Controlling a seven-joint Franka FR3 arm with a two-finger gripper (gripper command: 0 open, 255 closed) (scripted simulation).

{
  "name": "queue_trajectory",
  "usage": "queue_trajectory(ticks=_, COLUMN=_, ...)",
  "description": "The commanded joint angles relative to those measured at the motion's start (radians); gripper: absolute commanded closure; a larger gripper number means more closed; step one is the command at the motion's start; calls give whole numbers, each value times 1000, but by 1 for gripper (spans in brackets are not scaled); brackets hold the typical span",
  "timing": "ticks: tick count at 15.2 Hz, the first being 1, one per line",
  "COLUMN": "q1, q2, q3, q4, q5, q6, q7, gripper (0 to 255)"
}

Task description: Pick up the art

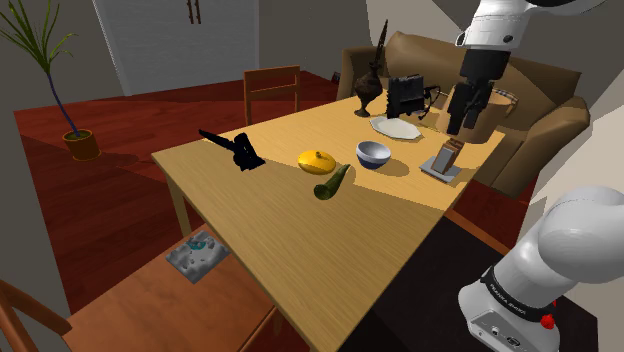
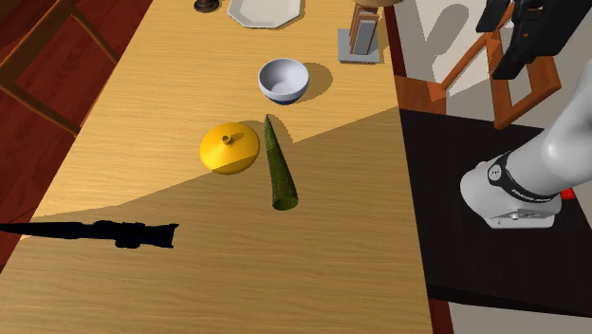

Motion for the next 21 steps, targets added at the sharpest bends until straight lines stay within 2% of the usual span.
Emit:
queue_trajectory(ticks=1, q1=0, q2=0, q3=0, q4=0, q5=0, q6=0, q7=0, gripper=0)
queue_trajectory(ticks=11, q1=-50, q2=232, q3=121, q4=-86, q5=100, q6=376, q7=308, gripper=0)
queue_trajectory(ticks=16, q1=-78, q2=397, q3=168, q4=-72, q5=119, q6=558, q7=455, gripper=0)
queue_trajectory(ticks=21, q1=-106, q2=580, q3=199, q4=-24, q5=110, q6=723, q7=604, gripper=0)
